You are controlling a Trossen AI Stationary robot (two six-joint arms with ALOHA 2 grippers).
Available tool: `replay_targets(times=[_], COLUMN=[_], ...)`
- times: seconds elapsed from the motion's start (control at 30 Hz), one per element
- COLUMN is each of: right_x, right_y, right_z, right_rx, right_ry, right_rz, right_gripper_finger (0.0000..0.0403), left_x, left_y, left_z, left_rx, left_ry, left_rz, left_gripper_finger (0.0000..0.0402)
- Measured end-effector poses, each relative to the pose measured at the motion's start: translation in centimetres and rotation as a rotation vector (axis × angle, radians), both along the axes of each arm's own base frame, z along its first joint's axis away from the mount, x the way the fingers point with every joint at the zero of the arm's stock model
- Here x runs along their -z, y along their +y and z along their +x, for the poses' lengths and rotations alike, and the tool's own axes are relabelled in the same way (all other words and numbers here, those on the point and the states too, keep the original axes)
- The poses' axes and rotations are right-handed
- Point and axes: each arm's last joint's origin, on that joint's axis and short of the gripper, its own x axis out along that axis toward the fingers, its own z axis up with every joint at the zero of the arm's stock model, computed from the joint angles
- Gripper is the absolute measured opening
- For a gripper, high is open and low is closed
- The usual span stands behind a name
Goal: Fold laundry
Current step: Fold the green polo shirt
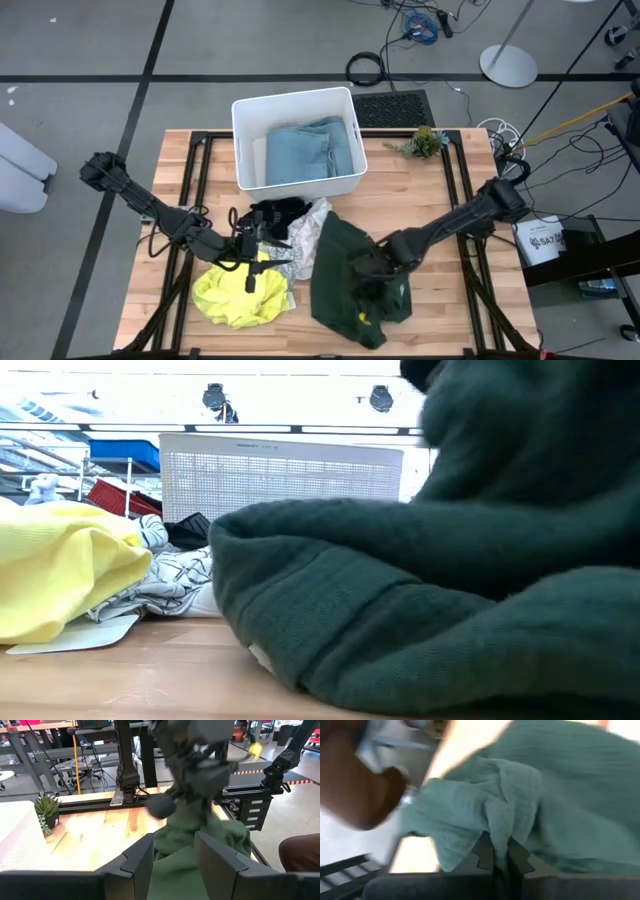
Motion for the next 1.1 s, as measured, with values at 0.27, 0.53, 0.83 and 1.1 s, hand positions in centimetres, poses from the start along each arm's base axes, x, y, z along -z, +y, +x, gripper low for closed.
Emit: replay_targets(times=[0.27,0.53,0.83,1.1], right_x=[2.2,5.1,6.3,6.2], right_y=[-3.8,-7.1,-7.8,-7.0], right_z=[3.2,5.8,5.9,6.2], right_rx=[0.057,0.084,-0.036,-0.082], right_ry=[-0.084,-0.083,-0.086,-0.149], right_rz=[-0.202,-0.274,-0.571,-0.595], right_gripper_finger=[0.0002,0.0008,0.0107,0.0220], left_x=[0.0,0.0,0.3,0.3], left_y=[0.0,0.0,0.0,0.0], left_z=[0.0,0.0,0.0,-0.1], left_rx=[0.000,0.000,0.000,-0.001], left_ry=[0.000,0.001,0.025,0.027], left_rz=[-0.001,-0.001,0.014,0.015], left_gripper_finger=[0.0152,0.0152,0.0152,0.0152])
